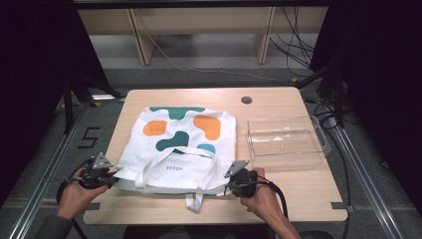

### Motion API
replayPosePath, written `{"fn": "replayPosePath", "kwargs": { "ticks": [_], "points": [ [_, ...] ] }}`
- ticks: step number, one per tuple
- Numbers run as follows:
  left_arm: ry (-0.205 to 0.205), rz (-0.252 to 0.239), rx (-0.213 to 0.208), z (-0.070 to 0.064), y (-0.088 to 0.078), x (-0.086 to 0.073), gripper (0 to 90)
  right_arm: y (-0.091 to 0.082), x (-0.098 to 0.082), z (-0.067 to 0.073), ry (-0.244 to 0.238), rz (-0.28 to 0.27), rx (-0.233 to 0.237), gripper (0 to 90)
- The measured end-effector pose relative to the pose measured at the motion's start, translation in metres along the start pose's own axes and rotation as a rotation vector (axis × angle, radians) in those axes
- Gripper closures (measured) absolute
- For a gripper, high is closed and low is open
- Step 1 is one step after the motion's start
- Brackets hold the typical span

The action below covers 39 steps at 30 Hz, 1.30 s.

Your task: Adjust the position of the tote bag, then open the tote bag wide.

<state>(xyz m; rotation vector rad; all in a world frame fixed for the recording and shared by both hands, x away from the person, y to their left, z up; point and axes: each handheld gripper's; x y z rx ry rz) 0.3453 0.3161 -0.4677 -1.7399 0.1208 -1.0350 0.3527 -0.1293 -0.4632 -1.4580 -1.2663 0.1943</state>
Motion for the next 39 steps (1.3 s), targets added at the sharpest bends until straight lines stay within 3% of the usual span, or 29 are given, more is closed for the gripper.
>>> {"fn": "replayPosePath", "kwargs": {
  "ticks": [1, 3, 5, 9, 10, 11, 13, 17, 18, 20, 22, 24, 25, 27, 28, 31, 33, 39],
  "points": [
    [0.000, 0.000, 0.006, -0.005, -0.001, -0.001, 80.2, 0.000, -0.002, 0.001, 0.041, 0.025, -0.008, 70.5],
    [0.006, 0.006, -0.008, -0.009, -0.003, -0.003, 80.0, 0.002, -0.004, 0.002, 0.038, 0.039, -0.002, 68.5],
    [0.010, 0.013, -0.006, -0.016, -0.004, -0.006, 78.8, 0.011, -0.005, 0.004, -0.024, 0.052, -0.020, 62.9],
    [-0.002, 0.019, -0.006, -0.014, -0.001, -0.006, 78.1, 0.019, 0.000, 0.004, -0.017, 0.060, -0.056, 62.4],
    [-0.005, 0.025, -0.009, -0.013, 0.000, -0.006, 78.1, 0.021, 0.002, 0.003, -0.024, 0.056, -0.060, 64.0],
    [-0.021, 0.021, -0.015, -0.013, 0.003, -0.007, 77.7, 0.026, 0.003, 0.002, 0.015, 0.075, -0.035, 71.6],
    [-0.023, 0.028, -0.024, -0.012, 0.003, -0.007, 76.8, 0.025, 0.001, 0.000, 0.021, 0.067, -0.035, 75.8],
    [0.013, 0.042, -0.029, -0.017, 0.002, -0.005, 78.0, 0.023, 0.001, -0.005, 0.015, 0.054, -0.049, 79.3],
    [0.026, 0.049, -0.037, -0.018, 0.001, -0.005, 78.1, 0.021, 0.001, -0.005, 0.035, 0.062, -0.055, 79.6],
    [0.017, 0.026, -0.057, -0.019, -0.004, -0.005, 78.3, 0.018, 0.001, -0.008, 0.024, 0.040, -0.056, 80.1],
    [0.011, -0.031, -0.074, -0.022, -0.012, -0.008, 78.4, 0.009, 0.002, -0.011, 0.079, 0.026, -0.056, 80.3],
    [0.008, -0.041, -0.093, -0.024, -0.014, -0.010, 78.4, 0.004, 0.002, -0.014, 0.080, -0.003, -0.063, 80.5],
    [0.010, -0.050, -0.116, -0.028, -0.015, -0.014, 78.4, -0.004, 0.000, -0.018, 0.103, -0.029, -0.051, 80.7],
    [0.020, -0.040, -0.118, -0.030, -0.015, -0.015, 78.4, -0.007, -0.001, -0.018, 0.112, -0.046, -0.059, 80.7],
    [0.010, -0.054, -0.123, -0.036, -0.017, -0.015, 78.5, -0.013, -0.002, -0.018, 0.116, -0.043, -0.053, 80.9],
    [0.019, -0.064, -0.129, -0.035, -0.024, -0.016, 78.5, -0.020, -0.001, -0.020, 0.110, -0.061, -0.048, 81.2],
    [0.014, -0.078, -0.139, -0.034, -0.027, -0.017, 78.6, -0.024, 0.000, -0.021, 0.152, -0.093, -0.049, 81.2],
    [0.050, -0.102, -0.137, -0.032, -0.033, -0.015, 79.5, -0.034, 0.004, -0.027, 0.141, -0.112, -0.039, 81.5]
  ]
}}
Point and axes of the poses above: each handheld gripper's, and its own axes: y roughly forward along the jaws, x roughly out of its top, z roughly to its left, and after that the axes turned 13 degrees about -x, right-handed
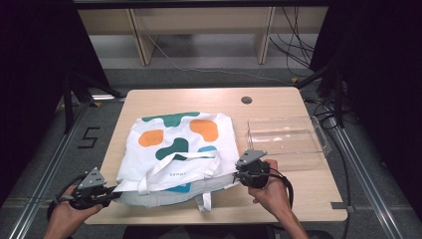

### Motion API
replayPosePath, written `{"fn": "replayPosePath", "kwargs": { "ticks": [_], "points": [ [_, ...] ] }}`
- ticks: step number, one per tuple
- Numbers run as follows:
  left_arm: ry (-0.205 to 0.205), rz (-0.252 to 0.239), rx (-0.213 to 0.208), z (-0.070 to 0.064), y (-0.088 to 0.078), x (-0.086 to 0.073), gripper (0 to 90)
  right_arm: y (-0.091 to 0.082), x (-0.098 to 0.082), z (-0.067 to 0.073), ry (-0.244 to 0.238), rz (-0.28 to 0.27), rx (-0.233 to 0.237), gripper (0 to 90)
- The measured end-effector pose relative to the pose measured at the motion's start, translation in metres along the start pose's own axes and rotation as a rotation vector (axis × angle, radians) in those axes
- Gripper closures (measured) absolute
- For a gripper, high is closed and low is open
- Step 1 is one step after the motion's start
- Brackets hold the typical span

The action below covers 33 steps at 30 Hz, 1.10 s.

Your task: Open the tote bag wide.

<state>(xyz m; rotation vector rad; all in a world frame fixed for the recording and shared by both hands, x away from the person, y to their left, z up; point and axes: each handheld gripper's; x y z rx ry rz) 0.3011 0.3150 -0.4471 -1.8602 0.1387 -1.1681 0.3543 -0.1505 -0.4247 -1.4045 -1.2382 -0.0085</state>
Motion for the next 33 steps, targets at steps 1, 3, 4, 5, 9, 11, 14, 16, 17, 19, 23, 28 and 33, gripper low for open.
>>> {"fn": "replayPosePath", "kwargs": {
  "ticks": [1, 3, 4, 5, 9, 11, 14, 16, 17, 19, 23, 28, 33],
  "points": [
    [0.015, -0.008, 0.007, 0.001, -0.003, 0.002, 79.8, -0.001, 0.002, -0.001, 0.015, -0.039, -0.006, 81.8],
    [0.000, -0.006, 0.006, 0.000, -0.004, 0.002, 80.0, -0.004, 0.004, -0.004, 0.003, -0.023, 0.006, 81.9],
    [0.002, -0.003, 0.003, 0.001, -0.005, 0.004, 80.2, -0.006, 0.007, -0.005, 0.024, -0.049, 0.003, 82.1],
    [0.005, -0.006, 0.005, 0.002, -0.006, 0.006, 80.2, -0.006, 0.007, -0.005, 0.024, -0.049, 0.003, 82.1],
    [-0.017, -0.048, -0.005, 0.005, -0.012, 0.013, 81.4, -0.011, 0.017, -0.013, 0.011, -0.032, 0.036, 82.7],
    [0.010, -0.049, -0.003, 0.006, -0.016, 0.019, 81.5, -0.015, 0.024, -0.019, 0.005, -0.047, 0.041, 83.1],
    [-0.003, -0.063, -0.012, 0.008, -0.025, 0.029, 81.8, -0.021, 0.031, -0.024, -0.004, -0.039, 0.062, 83.5],
    [-0.013, -0.092, -0.025, 0.013, -0.034, 0.036, 82.3, -0.027, 0.040, -0.027, -0.011, -0.042, 0.057, 83.7],
    [-0.016, -0.104, -0.025, 0.016, -0.039, 0.040, 82.5, -0.032, 0.048, -0.031, -0.022, -0.052, 0.062, 84.0],
    [0.002, -0.129, -0.022, 0.022, -0.052, 0.052, 82.8, -0.040, 0.056, -0.036, -0.030, -0.065, 0.071, 84.4],
    [0.040, -0.121, -0.012, 0.025, -0.068, 0.069, 84.0, -0.057, 0.078, -0.046, -0.058, -0.063, 0.089, 85.8],
    [0.087, -0.087, 0.002, 0.020, -0.103, 0.109, 85.1, -0.080, 0.106, -0.067, -0.093, -0.098, 0.079, 86.4],
    [0.144, -0.082, -0.009, 0.015, -0.126, 0.137, 85.7, -0.100, 0.125, -0.088, -0.092, -0.113, 0.098, 86.6]
  ]
}}
Point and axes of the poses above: each handheld gripper's, and its own axes: y roughly forward along the jaws, x roughly out of its top, z roughly to its left, and after that the axes turned 13 degrees about -x, right-handed
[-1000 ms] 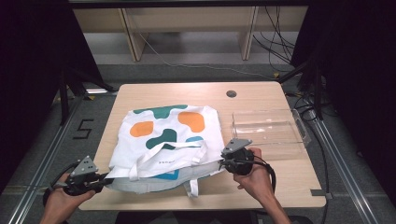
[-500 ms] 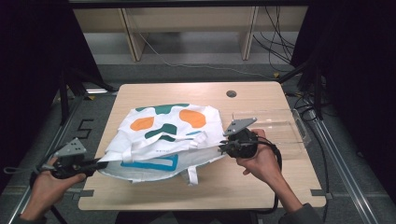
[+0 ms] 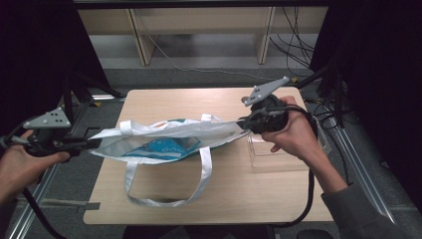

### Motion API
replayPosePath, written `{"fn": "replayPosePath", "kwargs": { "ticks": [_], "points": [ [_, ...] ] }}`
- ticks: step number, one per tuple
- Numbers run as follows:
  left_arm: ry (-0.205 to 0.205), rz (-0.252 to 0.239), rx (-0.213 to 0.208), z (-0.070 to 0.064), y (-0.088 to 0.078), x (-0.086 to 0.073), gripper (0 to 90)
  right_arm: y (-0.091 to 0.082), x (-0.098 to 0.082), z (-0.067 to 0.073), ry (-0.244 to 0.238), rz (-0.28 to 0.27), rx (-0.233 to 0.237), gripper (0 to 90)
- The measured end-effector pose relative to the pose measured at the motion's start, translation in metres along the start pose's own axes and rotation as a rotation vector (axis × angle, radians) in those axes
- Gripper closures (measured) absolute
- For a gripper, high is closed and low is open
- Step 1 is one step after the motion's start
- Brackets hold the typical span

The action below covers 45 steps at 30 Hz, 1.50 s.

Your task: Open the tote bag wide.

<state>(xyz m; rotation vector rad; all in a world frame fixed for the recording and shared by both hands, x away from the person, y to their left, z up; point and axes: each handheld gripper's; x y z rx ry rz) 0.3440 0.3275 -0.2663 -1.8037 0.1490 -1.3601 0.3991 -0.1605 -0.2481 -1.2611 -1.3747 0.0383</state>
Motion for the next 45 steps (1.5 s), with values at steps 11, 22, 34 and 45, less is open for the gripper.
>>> {"fn": "replayPosePath", "kwargs": {
  "ticks": [11, 22, 34, 45],
  "points": [
    [0.030, 0.021, 0.003, -0.006, -0.028, 0.039, 86.2, -0.032, 0.025, -0.023, 0.007, -0.012, 0.000, 86.9],
    [-0.005, 0.007, -0.050, 0.013, -0.007, 0.034, 85.9, -0.018, 0.017, -0.026, -0.011, 0.033, 0.001, 87.0],
    [-0.028, 0.042, -0.024, 0.029, 0.030, 0.016, 85.7, 0.017, -0.003, -0.019, 0.008, 0.102, 0.000, 87.0],
    [-0.085, 0.090, -0.049, 0.040, 0.069, -0.009, 85.5, 0.050, -0.031, -0.010, 0.033, 0.167, 0.007, 86.9]
  ]
}}
Point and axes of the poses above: each handheld gripper's, and its own axes: y roughly forward along the jaws, x roughly out of its top, z roughly to its left, and after that the axes turned 13 degrees about -x, right-handed
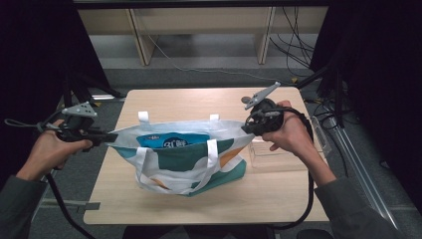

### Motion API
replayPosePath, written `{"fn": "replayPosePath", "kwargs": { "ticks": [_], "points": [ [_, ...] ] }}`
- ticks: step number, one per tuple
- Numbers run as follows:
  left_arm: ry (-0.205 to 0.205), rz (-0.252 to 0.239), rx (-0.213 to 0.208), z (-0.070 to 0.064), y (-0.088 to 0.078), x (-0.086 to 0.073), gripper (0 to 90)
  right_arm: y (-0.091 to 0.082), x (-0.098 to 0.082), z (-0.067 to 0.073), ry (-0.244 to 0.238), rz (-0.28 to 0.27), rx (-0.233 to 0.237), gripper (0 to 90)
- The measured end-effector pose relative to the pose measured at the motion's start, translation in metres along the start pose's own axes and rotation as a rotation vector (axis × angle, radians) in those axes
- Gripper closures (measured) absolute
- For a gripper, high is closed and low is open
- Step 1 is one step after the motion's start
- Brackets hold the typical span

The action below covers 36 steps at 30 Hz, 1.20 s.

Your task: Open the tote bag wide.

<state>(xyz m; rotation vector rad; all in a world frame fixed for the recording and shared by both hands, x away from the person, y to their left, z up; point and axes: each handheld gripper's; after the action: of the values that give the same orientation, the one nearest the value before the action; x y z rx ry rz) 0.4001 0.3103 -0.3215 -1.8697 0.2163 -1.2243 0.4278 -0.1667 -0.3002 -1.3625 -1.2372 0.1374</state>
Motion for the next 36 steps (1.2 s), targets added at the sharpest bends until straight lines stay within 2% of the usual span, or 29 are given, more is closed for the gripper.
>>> {"fn": "replayPosePath", "kwargs": {
  "ticks": [2, 3, 4, 5, 6, 7, 8, 10, 13, 14, 16, 17, 19, 20, 21, 22, 23, 24, 25, 26, 27, 28, 29, 30, 31, 32, 33, 34, 36],
  "points": [
    [0.017, 0.023, -0.007, 0.005, 0.010, -0.005, 85.6, 0.009, -0.005, 0.001, -0.014, 0.004, 0.001, 86.9],
    [0.014, 0.032, -0.007, 0.006, 0.015, -0.007, 85.6, 0.012, -0.007, 0.004, 0.006, 0.019, 0.010, 86.9],
    [0.014, 0.032, -0.007, 0.006, 0.015, -0.007, 85.6, 0.016, -0.010, 0.003, -0.005, 0.013, 0.007, 86.9],
    [-0.019, 0.050, -0.015, 0.005, 0.020, -0.010, 85.6, 0.016, -0.010, 0.003, -0.005, 0.013, 0.007, 86.9],
    [-0.023, 0.054, -0.032, 0.007, 0.029, -0.016, 85.6, 0.020, -0.015, 0.008, 0.027, 0.043, 0.018, 86.9],
    [-0.033, 0.048, -0.043, 0.007, 0.035, -0.020, 85.5, 0.023, -0.018, 0.009, 0.032, 0.055, 0.019, 86.9],
    [-0.016, 0.063, -0.040, 0.009, 0.040, -0.023, 85.5, 0.027, -0.021, 0.009, 0.022, 0.049, 0.010, 86.9],
    [-0.016, 0.072, -0.041, 0.009, 0.046, -0.026, 85.5, 0.035, -0.029, 0.010, 0.012, 0.038, -0.001, 86.9],
    [-0.046, 0.064, -0.032, 0.009, 0.068, -0.040, 85.4, 0.046, -0.040, 0.017, 0.013, 0.049, 0.005, 86.8],
    [-0.046, 0.064, -0.032, 0.009, 0.068, -0.040, 85.3, 0.049, -0.044, 0.019, 0.017, 0.053, -0.006, 86.8],
    [-0.034, 0.079, -0.028, 0.009, 0.072, -0.046, 85.2, 0.052, -0.046, 0.022, 0.031, 0.063, 0.000, 86.8],
    [-0.060, 0.065, -0.025, 0.008, 0.078, -0.052, 85.2, 0.058, -0.052, 0.027, 0.042, 0.058, -0.021, 86.8],
    [-0.052, 0.076, -0.027, 0.010, 0.088, -0.058, 85.2, 0.065, -0.059, 0.034, 0.070, 0.072, -0.018, 86.8],
    [-0.064, 0.088, -0.033, 0.011, 0.092, -0.062, 85.2, 0.071, -0.064, 0.035, 0.046, 0.047, -0.036, 86.8],
    [-0.075, 0.084, -0.036, 0.012, 0.097, -0.065, 85.2, 0.075, -0.068, 0.039, 0.071, 0.058, -0.038, 86.8],
    [-0.090, 0.088, -0.044, 0.013, 0.101, -0.067, 85.2, 0.080, -0.072, 0.041, 0.065, 0.057, -0.037, 86.8],
    [-0.100, 0.100, -0.046, 0.014, 0.104, -0.068, 85.1, 0.084, -0.076, 0.046, 0.098, 0.078, -0.038, 86.8],
    [-0.102, 0.104, -0.049, 0.015, 0.107, -0.068, 85.1, 0.090, -0.081, 0.048, 0.083, 0.073, -0.040, 86.8],
    [-0.102, 0.104, -0.049, 0.015, 0.107, -0.068, 85.1, 0.092, -0.083, 0.052, 0.095, 0.107, -0.026, 86.7],
    [-0.121, 0.087, -0.049, 0.015, 0.113, -0.069, 85.1, 0.094, -0.084, 0.053, 0.078, 0.106, -0.014, 86.7],
    [-0.118, 0.110, -0.045, 0.014, 0.114, -0.068, 85.1, 0.094, -0.084, 0.055, 0.083, 0.114, -0.020, 86.7],
    [-0.102, 0.125, -0.044, 0.014, 0.116, -0.068, 85.1, 0.095, -0.084, 0.056, 0.061, 0.117, -0.043, 86.7],
    [-0.109, 0.128, -0.044, 0.014, 0.119, -0.068, 85.1, 0.096, -0.084, 0.058, 0.050, 0.126, -0.040, 86.7],
    [-0.109, 0.128, -0.044, 0.014, 0.119, -0.068, 85.1, 0.096, -0.084, 0.062, 0.034, 0.137, -0.060, 86.7],
    [-0.122, 0.141, -0.048, 0.014, 0.126, -0.071, 85.1, 0.097, -0.084, 0.063, 0.022, 0.144, -0.064, 86.7],
    [-0.104, 0.160, -0.061, 0.015, 0.127, -0.072, 85.1, 0.099, -0.085, 0.067, 0.027, 0.160, -0.066, 86.7],
    [-0.107, 0.158, -0.069, 0.017, 0.130, -0.073, 85.1, 0.102, -0.086, 0.067, 0.006, 0.167, -0.064, 86.7],
    [-0.095, 0.187, -0.073, 0.021, 0.131, -0.074, 85.0, 0.105, -0.087, 0.070, 0.001, 0.175, -0.066, 86.7],
    [-0.090, 0.201, -0.067, 0.025, 0.137, -0.075, 85.0, 0.113, -0.088, 0.075, -0.020, 0.193, -0.061, 86.7]
  ]
}}
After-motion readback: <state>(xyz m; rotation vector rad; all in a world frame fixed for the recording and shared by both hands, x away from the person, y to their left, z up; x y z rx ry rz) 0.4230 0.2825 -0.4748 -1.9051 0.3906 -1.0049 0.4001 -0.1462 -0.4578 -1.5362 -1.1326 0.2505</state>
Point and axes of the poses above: each handheld gripper's, and its own axes: y roughly forward along the jaws, x roughly out of its top, z roughly to its left, and after that the axes turned 13 degrees about -x, right-handed
